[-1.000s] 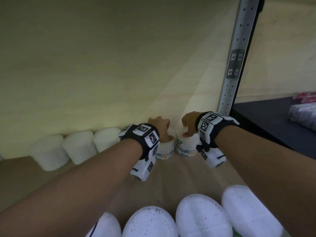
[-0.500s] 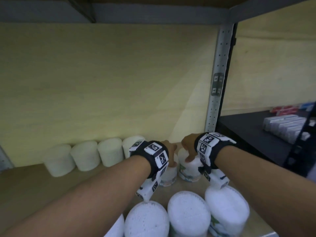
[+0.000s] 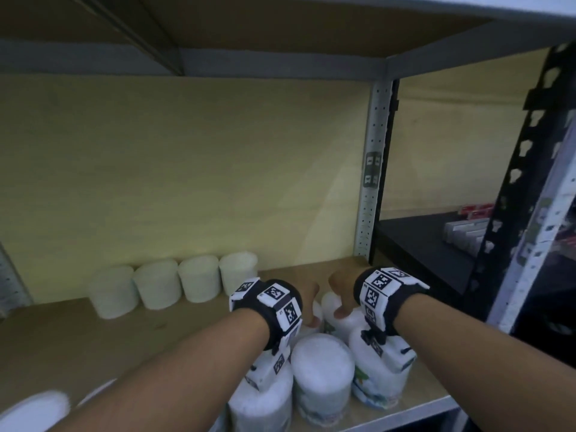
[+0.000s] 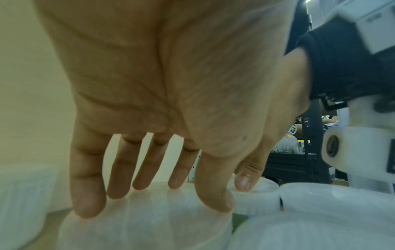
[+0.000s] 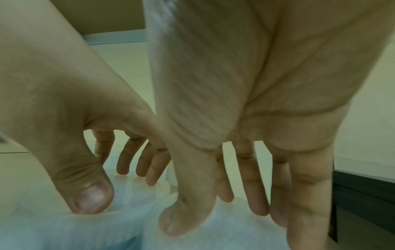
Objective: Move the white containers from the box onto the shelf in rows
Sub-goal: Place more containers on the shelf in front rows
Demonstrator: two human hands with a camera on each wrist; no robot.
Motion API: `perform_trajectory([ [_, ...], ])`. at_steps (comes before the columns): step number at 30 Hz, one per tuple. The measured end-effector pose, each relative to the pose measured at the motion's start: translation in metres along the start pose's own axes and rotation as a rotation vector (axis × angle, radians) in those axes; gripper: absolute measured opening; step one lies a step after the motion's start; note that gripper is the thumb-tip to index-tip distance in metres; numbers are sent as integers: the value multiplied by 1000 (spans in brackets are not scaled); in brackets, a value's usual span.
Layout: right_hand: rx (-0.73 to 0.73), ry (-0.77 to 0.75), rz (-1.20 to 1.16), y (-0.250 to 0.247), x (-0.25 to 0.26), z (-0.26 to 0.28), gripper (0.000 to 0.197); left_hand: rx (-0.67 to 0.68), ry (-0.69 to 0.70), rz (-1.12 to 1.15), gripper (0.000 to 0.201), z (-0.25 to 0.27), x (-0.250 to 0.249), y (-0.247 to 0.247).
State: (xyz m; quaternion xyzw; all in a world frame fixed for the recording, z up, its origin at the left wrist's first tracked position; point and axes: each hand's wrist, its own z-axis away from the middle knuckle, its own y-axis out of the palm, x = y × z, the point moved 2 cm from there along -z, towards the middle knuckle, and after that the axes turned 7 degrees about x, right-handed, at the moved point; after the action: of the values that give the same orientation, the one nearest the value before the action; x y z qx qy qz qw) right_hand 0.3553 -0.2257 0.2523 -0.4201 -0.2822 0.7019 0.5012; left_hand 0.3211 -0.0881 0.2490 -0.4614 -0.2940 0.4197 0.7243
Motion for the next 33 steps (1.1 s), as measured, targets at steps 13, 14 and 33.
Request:
perform_trajectory([
  [13,-135,-99,-246,-14,5,73,54,-30,-50,176,16,25,19,-21],
  [14,-146,-119,-266,-17,7,73,51,-20,-67,193,17,27,27,-25],
  [33,-276,-345,-311,-118,130,-22,42,-203,-342,380,46,56,242,7],
])
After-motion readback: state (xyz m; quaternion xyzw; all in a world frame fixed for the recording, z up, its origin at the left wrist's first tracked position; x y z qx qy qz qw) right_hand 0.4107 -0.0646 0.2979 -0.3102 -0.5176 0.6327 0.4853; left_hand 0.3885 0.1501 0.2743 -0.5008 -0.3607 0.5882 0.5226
